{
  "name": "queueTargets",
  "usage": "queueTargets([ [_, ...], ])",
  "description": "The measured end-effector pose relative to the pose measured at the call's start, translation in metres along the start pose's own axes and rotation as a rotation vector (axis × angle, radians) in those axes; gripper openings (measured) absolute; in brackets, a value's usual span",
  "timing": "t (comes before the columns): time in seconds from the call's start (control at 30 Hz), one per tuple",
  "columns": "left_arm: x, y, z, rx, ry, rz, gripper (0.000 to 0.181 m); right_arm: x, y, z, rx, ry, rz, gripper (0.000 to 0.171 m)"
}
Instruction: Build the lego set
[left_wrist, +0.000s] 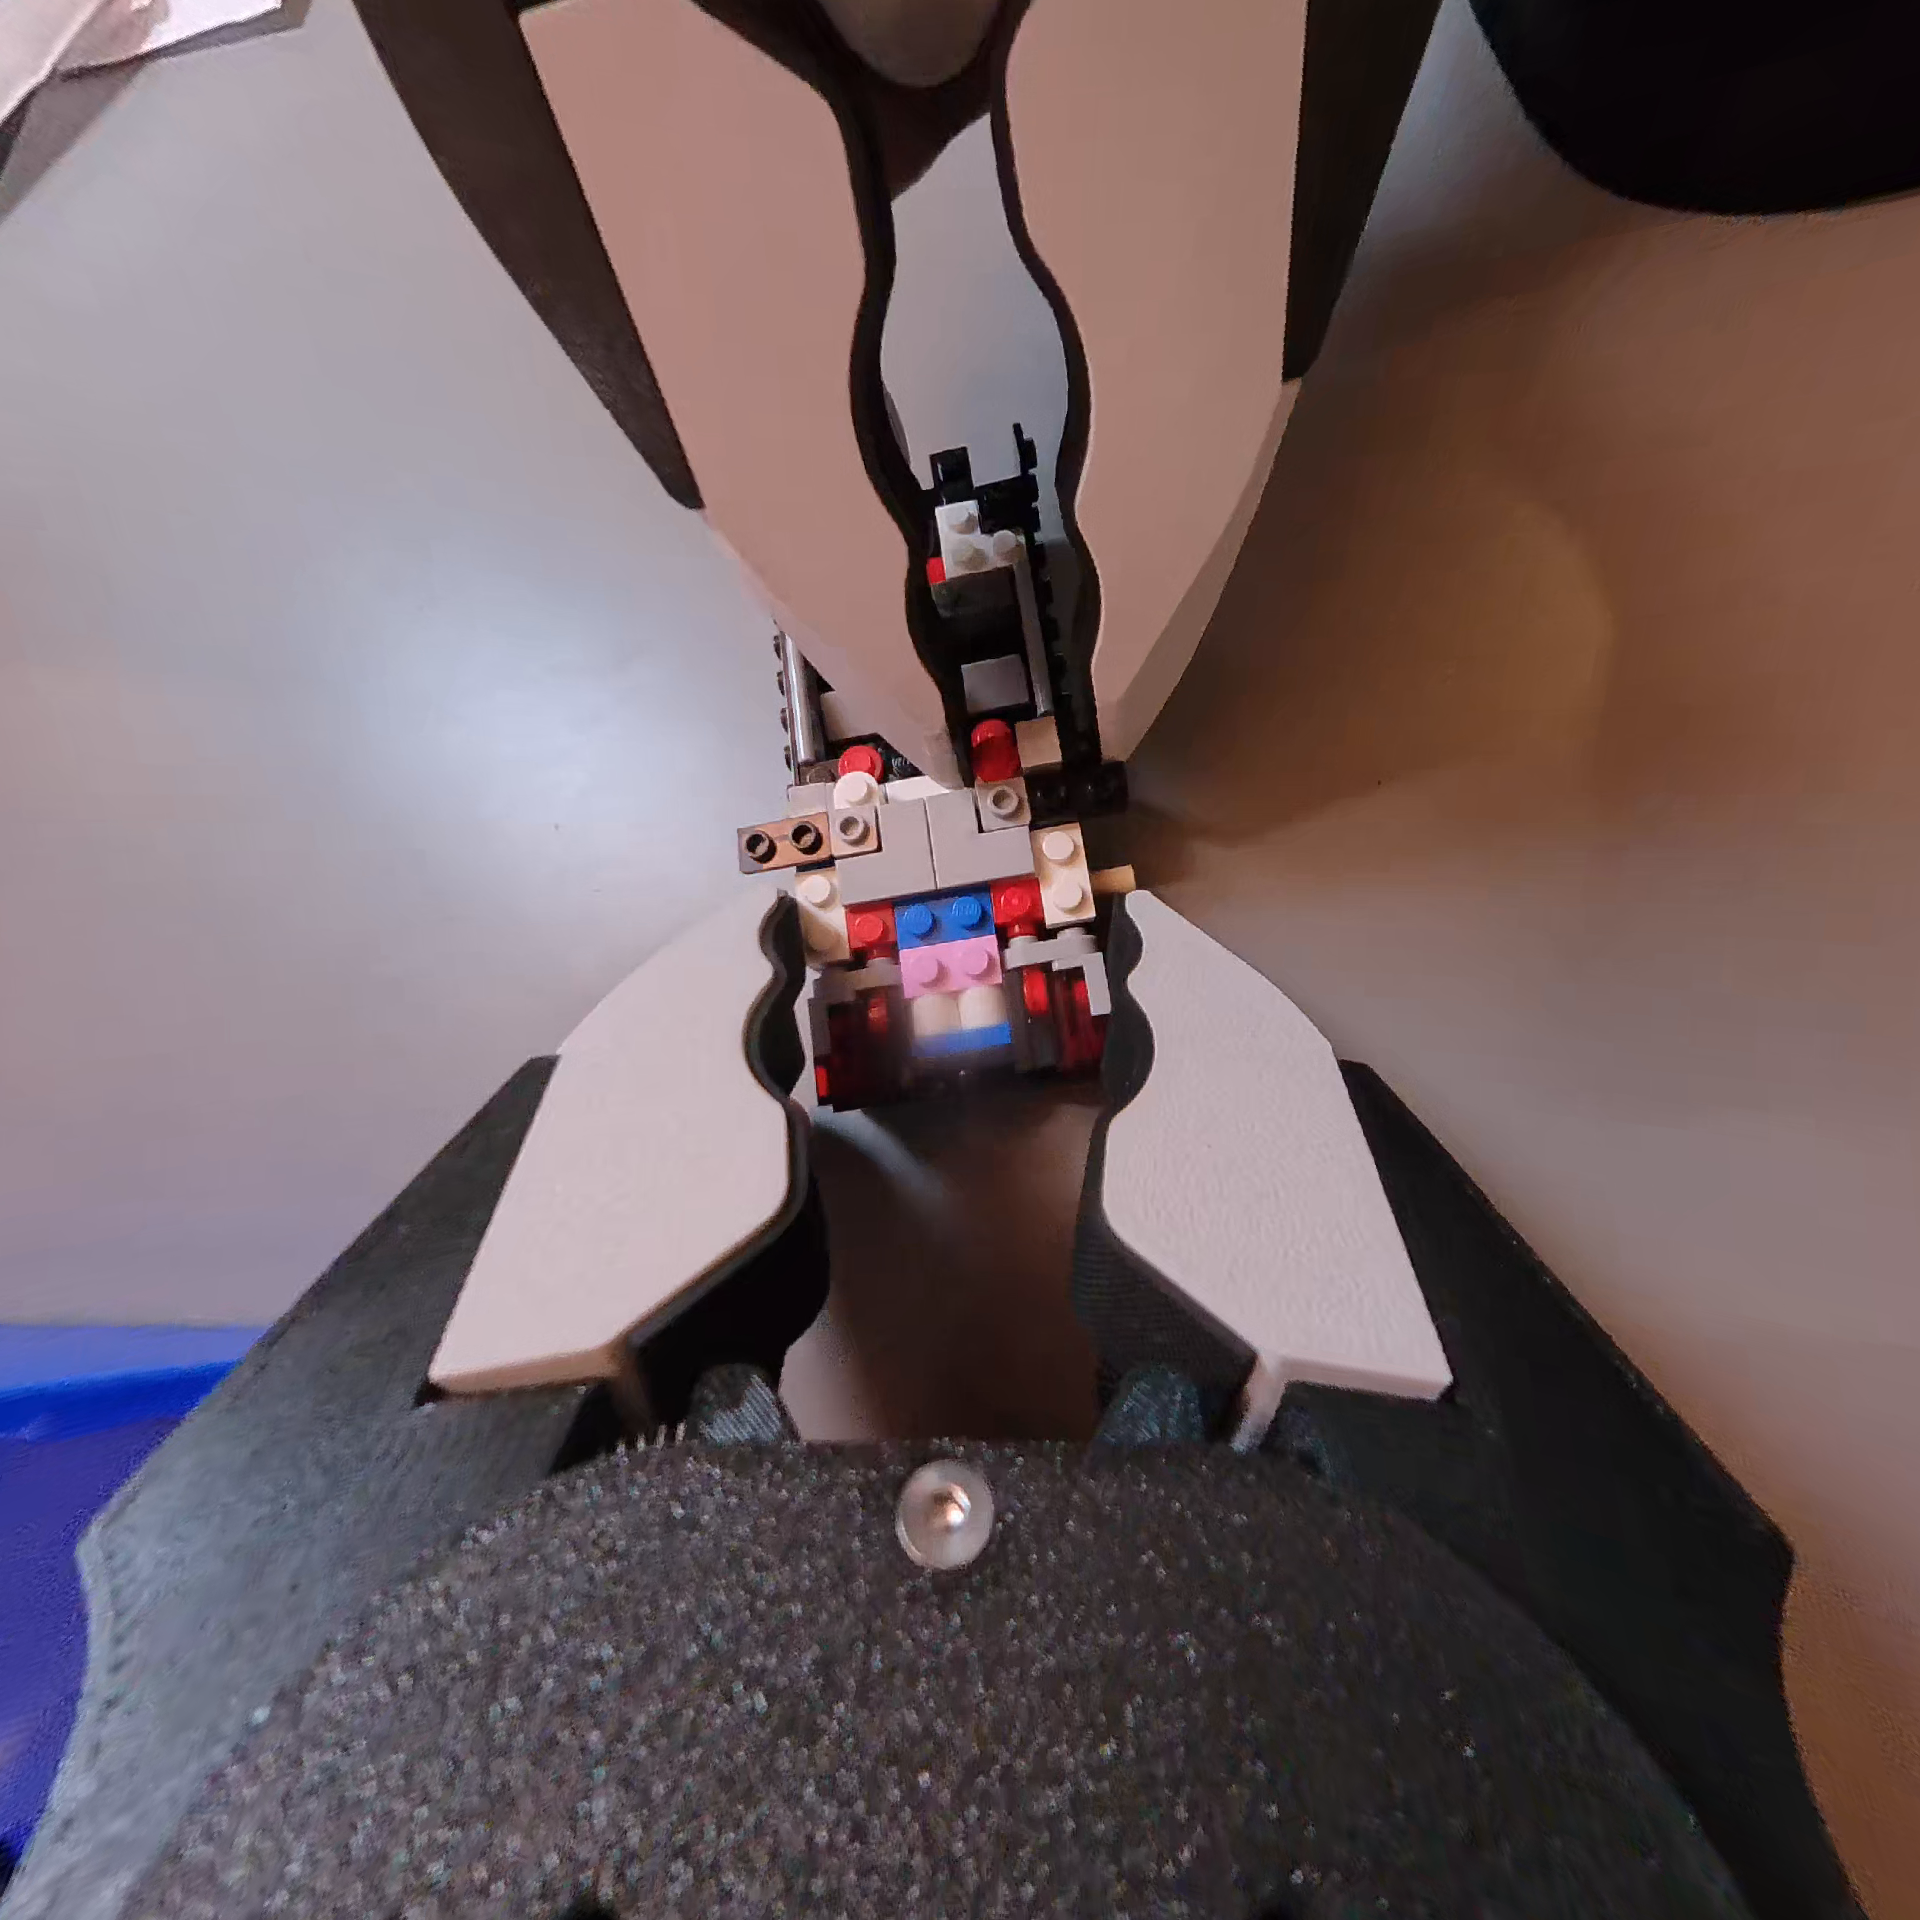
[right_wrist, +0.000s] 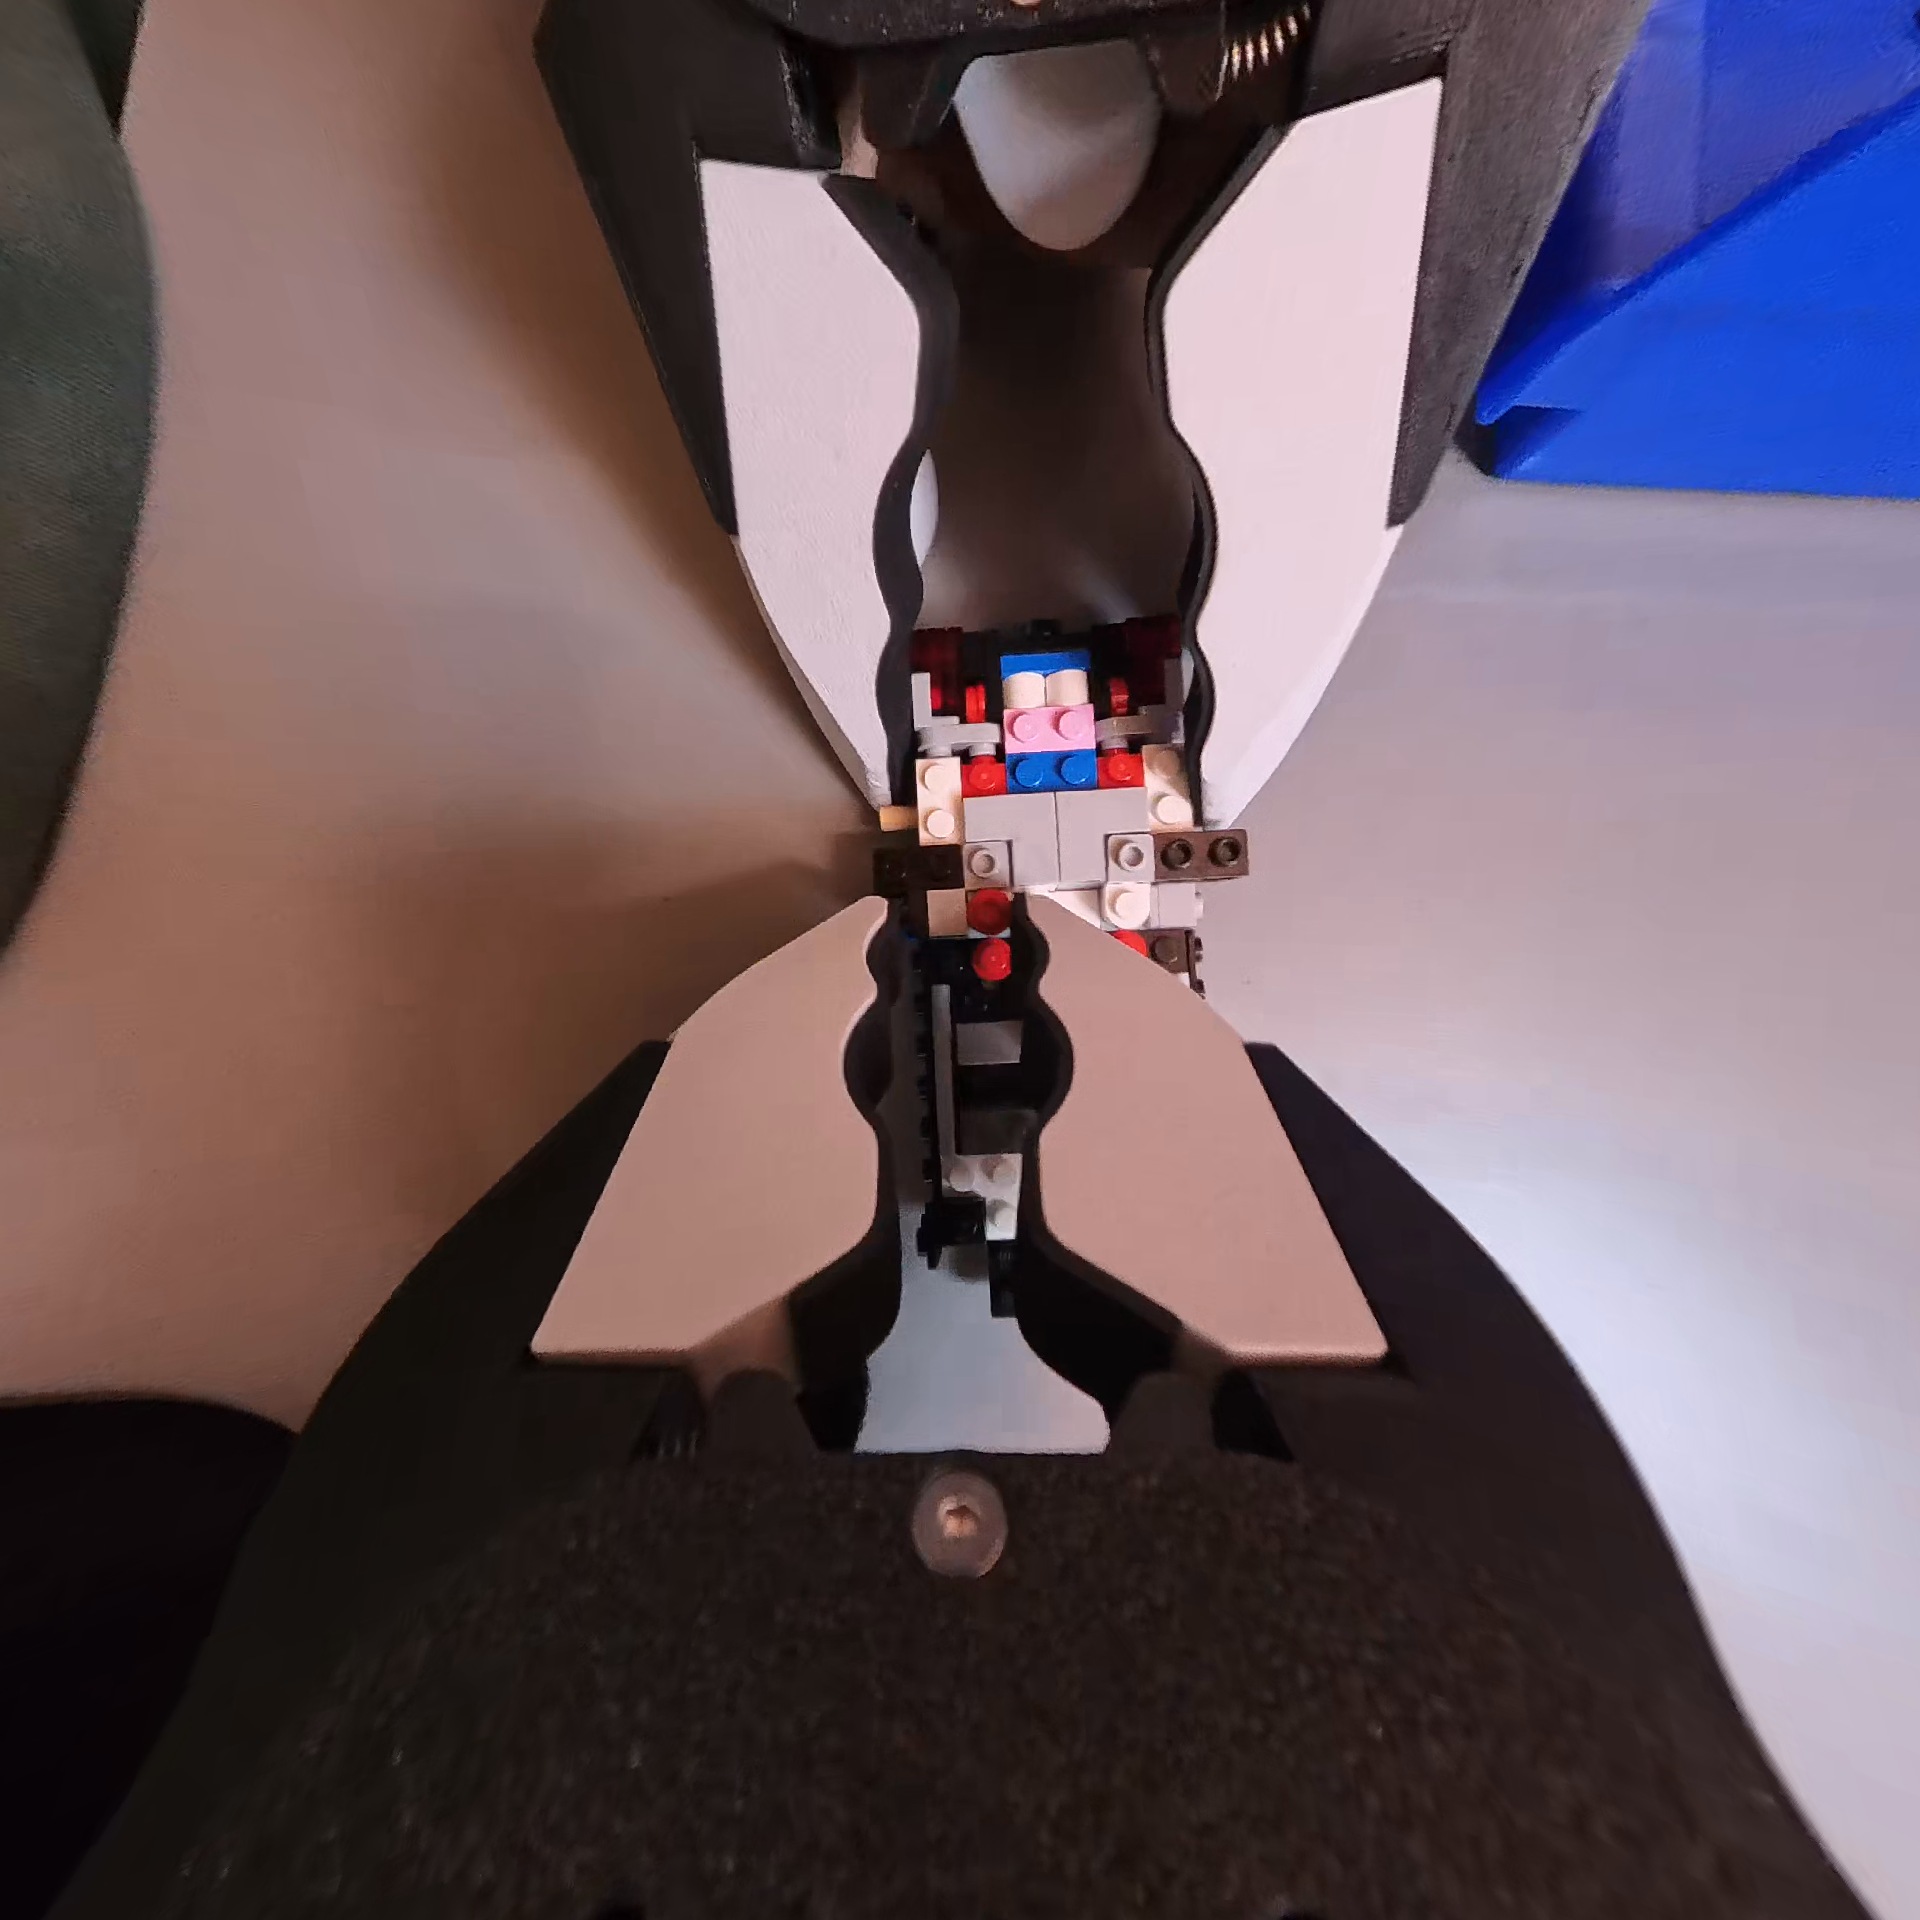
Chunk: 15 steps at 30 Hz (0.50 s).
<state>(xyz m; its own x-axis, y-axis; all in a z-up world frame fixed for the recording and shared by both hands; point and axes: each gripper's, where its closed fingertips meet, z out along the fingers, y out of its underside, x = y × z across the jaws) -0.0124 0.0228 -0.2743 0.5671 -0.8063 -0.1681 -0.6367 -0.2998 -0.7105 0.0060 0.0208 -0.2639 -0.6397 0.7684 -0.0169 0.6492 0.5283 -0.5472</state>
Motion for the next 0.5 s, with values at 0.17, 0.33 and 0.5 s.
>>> queueTargets([
  [0.17, 0.0043, -0.0007, 0.0005, -0.005, 0.019, 0.005, 0.055, -0.0046, -0.0007, -0.0023, 0.096, -0.107, 0.084, 0.019],
  [0.33, 0.0065, -0.001, 0.0007, -0.011, 0.027, 0.006, 0.055, -0.0073, -0.0011, -0.0046, 0.17, -0.221, 0.182, 0.019],
  [0.5, 0.0071, -0.0005, 0.0002, -0.017, 0.027, -0.01, 0.055, -0.0073, -0.0022, -0.0032, 0.139, -0.179, 0.166, 0.019],
])
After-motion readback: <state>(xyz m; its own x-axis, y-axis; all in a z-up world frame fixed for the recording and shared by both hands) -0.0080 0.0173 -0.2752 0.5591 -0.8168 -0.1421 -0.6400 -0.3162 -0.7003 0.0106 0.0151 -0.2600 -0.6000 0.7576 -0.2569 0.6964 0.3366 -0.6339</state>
